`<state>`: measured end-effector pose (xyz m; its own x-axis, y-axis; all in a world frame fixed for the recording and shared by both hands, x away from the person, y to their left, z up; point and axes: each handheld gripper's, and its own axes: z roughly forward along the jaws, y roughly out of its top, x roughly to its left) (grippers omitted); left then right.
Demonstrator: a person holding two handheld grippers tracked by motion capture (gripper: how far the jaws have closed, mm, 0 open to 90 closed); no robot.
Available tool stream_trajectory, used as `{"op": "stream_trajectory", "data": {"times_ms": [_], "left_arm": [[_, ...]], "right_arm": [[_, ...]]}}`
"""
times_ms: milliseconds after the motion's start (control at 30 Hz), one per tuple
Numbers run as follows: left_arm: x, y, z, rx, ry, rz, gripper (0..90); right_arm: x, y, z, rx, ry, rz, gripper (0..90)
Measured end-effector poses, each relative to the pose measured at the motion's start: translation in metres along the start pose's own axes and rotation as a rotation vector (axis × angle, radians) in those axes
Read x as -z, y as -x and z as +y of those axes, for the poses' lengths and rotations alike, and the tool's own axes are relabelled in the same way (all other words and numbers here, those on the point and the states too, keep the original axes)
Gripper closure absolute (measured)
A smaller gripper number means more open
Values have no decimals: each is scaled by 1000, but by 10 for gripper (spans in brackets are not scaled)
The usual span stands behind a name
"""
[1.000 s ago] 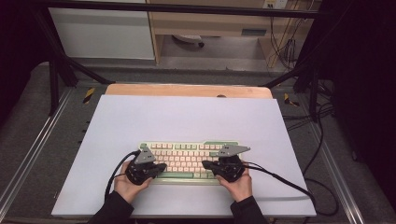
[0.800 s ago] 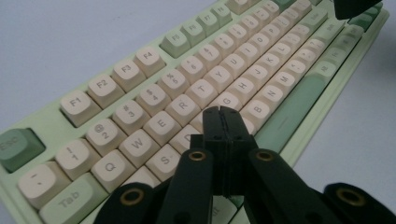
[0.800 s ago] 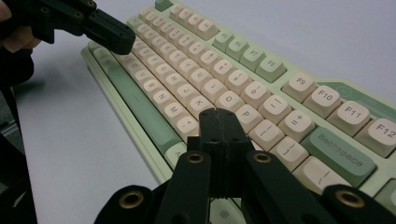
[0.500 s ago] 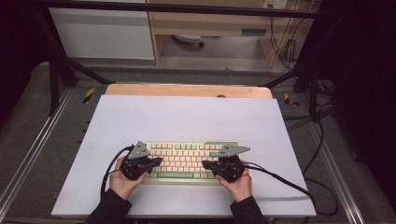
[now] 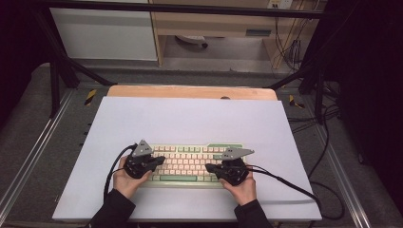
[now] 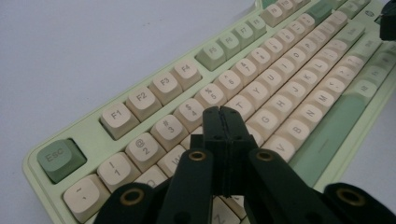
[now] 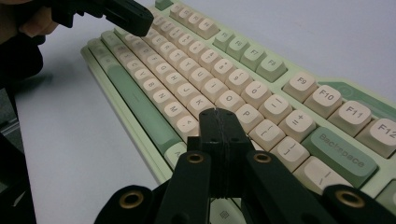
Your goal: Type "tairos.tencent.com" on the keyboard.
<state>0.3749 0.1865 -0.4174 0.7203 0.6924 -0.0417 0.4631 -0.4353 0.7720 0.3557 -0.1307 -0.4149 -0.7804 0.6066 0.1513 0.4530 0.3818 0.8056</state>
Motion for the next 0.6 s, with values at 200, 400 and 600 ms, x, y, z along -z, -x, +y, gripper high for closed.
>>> {"op": "stream_trajectory", "data": {"times_ms": [200, 400, 600], "left_arm": [[-6, -4, 0, 13, -7, 11, 900], [-12, -4, -1, 8, -20, 24, 900], [-14, -2, -2, -3, -27, 26, 900]], "right_arm": [[0, 0, 0, 1, -1, 0, 900], [-1, 0, 0, 1, 1, 1, 900], [-1, 0, 0, 2, 0, 1, 900]]}}
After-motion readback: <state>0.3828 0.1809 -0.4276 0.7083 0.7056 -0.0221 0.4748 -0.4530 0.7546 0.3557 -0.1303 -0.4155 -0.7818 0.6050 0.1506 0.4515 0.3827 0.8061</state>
